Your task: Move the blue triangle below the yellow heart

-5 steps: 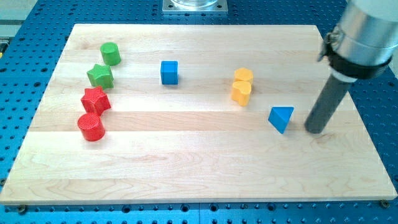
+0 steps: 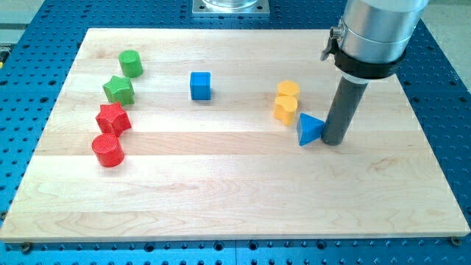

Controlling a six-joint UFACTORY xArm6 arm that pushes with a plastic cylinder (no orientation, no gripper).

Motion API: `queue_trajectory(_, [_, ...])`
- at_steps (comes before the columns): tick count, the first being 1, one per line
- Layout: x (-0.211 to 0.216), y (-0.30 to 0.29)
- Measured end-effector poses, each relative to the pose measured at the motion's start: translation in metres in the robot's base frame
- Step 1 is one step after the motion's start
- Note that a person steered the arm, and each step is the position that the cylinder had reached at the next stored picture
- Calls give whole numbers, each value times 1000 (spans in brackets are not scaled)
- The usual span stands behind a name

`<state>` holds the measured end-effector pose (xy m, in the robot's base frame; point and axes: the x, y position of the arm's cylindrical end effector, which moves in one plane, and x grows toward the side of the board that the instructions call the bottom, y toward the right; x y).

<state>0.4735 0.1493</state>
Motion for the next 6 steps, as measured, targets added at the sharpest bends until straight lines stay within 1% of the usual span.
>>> queue_trajectory(1, [0,-23])
queue_trajectory(2, [3,-29])
queue_trajectory(3, [26,-36])
queue_trajectory(4, [45,-57])
queue_trajectory(5, [46,-56])
queue_trajectory(6, [32,-50])
